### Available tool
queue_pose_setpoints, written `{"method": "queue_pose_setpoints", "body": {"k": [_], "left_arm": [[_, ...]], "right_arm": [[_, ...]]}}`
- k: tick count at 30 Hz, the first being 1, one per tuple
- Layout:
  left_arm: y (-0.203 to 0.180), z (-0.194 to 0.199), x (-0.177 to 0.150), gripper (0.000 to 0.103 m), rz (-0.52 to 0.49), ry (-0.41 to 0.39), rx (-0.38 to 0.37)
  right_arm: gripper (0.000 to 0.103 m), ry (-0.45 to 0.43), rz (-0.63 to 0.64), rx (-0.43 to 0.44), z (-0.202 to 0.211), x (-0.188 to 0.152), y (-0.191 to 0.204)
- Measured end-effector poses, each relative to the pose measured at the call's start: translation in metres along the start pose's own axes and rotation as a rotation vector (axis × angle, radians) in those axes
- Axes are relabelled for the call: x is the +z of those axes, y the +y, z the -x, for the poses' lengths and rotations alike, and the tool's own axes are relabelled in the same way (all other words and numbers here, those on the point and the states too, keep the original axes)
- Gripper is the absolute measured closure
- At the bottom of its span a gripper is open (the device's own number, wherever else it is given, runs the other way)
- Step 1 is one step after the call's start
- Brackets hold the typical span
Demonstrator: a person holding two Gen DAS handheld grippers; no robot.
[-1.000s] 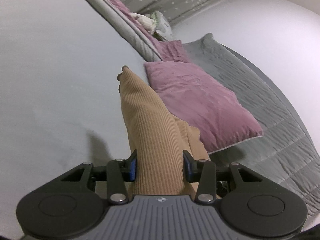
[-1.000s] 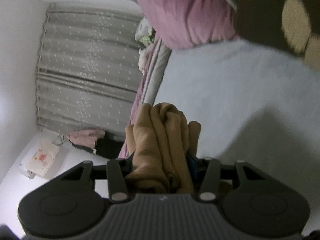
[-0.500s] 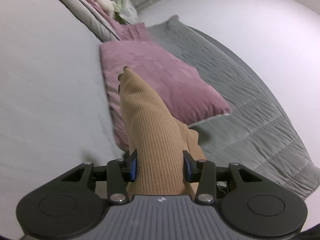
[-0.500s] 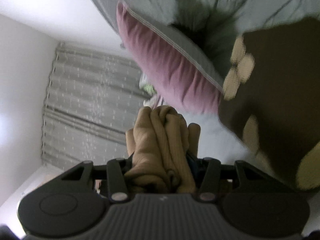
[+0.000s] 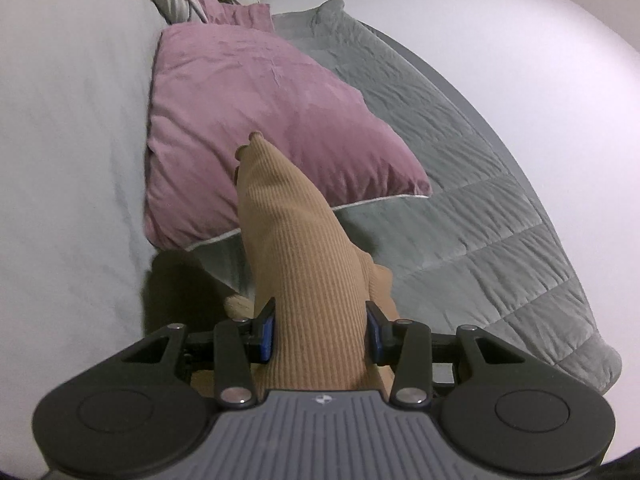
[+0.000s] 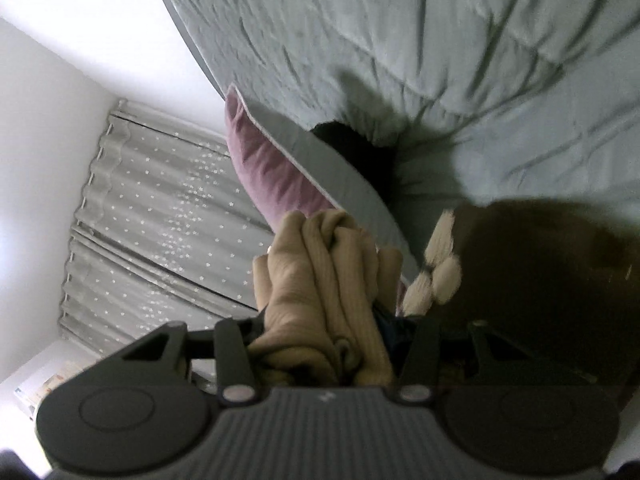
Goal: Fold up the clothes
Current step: 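Lift the folded tan sweater with both grippers and carry it toward the pillows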
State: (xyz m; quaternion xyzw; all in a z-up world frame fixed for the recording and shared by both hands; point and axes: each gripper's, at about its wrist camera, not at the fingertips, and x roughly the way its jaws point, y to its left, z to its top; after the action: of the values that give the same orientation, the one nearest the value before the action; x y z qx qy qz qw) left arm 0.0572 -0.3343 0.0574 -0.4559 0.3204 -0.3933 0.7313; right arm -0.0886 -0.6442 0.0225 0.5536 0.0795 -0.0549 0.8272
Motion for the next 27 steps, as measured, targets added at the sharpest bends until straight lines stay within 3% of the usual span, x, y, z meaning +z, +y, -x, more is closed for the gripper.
{"method": "queue_pose_setpoints", "body": {"k": [10,16,21,23,27], "left_arm": [[0.010,-0.032,-0.036,0.063,0.052,0.023,-0.025],[0.037,-0.048,-0.055,0.058,-0.004,0.049,0.063],[0.036,-0.051,-0.057,0.050,-0.091,0.062,0.079],[0.029,-0.047,-0.054,0.044,-0.129,0.065,0.103],[0.019,-0.030,-0.046,0.042,-0.190,0.018,0.148]], "right_arm": [[0.059,-0.014,0.084,-0.081,0.011,0.034,-0.013],[0.057,-0.017,0.062,-0.124,0.002,0.029,-0.056],[0.047,-0.050,0.079,-0.113,0.004,0.023,-0.071],[0.035,-0.071,0.094,-0.108,0.009,0.022,-0.067],[0.031,-0.137,0.139,-0.103,0.024,0.023,-0.054]]}}
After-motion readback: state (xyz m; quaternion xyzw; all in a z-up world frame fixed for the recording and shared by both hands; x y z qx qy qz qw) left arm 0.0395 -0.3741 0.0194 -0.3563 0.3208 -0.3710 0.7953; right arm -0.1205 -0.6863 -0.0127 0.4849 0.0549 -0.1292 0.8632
